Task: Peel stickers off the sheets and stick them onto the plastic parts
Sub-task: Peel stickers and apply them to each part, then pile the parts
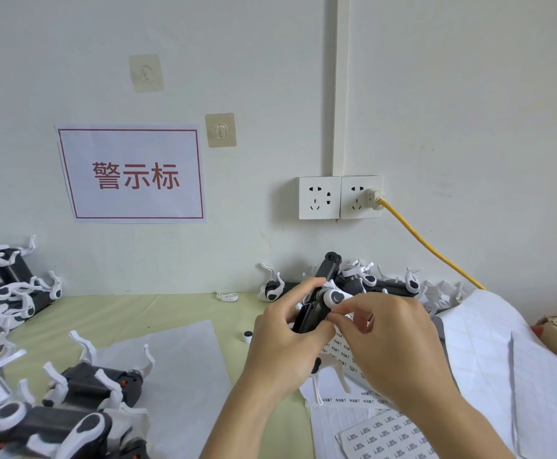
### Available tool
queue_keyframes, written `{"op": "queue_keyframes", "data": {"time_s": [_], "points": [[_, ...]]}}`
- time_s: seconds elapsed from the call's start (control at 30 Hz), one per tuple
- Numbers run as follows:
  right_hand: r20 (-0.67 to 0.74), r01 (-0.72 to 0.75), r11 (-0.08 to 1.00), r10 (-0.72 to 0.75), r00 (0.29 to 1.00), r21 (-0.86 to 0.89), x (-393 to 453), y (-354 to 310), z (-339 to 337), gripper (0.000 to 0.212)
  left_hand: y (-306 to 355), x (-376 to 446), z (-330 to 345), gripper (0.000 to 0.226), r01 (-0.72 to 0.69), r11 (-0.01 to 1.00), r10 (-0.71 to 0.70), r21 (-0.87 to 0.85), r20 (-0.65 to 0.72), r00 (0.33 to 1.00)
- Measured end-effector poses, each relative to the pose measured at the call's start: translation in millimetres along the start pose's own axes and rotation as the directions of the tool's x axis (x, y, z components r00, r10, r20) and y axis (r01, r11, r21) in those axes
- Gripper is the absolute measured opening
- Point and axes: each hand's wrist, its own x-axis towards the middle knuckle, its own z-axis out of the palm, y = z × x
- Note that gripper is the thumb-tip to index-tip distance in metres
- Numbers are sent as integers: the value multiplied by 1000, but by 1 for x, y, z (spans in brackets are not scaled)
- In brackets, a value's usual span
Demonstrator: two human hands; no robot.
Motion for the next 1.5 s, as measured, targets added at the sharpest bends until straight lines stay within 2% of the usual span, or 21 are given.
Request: {"op": "queue_keyframes", "data": {"time_s": [0.17,0.33,0.53,0.63,0.73,0.8,1.07,1.5], "points": [[-8,-38,999,38,999,24,1,-1,0,7,2,-1,1,52,7,1000,-7,-4,3,1000],[-28,-89,995,90,996,41,3,1,-2,16,2,-2,2,51,8,1000,-8,4,14,1000],[-3,-72,997,72,997,33,3,5,-4,13,2,-1,1,55,18,999,-19,-39,-25,1000],[34,-13,995,9,999,104,1,4,-8,16,2,1,-2,56,53,994,-61,-90,-86,994],[107,102,978,-123,987,179,-3,-2,-11,39,2,3,-4,55,83,977,-101,-194,-83,991],[152,140,975,-167,974,173,-4,-4,-11,47,2,4,-3,56,92,965,-115,-246,-80,990],[173,172,985,-165,971,-27,-5,-6,-8,56,2,5,-2,58,77,950,-105,-302,-80,991],[261,179,978,-203,944,111,-3,-7,-10,58,3,5,-5,59,79,952,-117,-294,-115,986]]}}
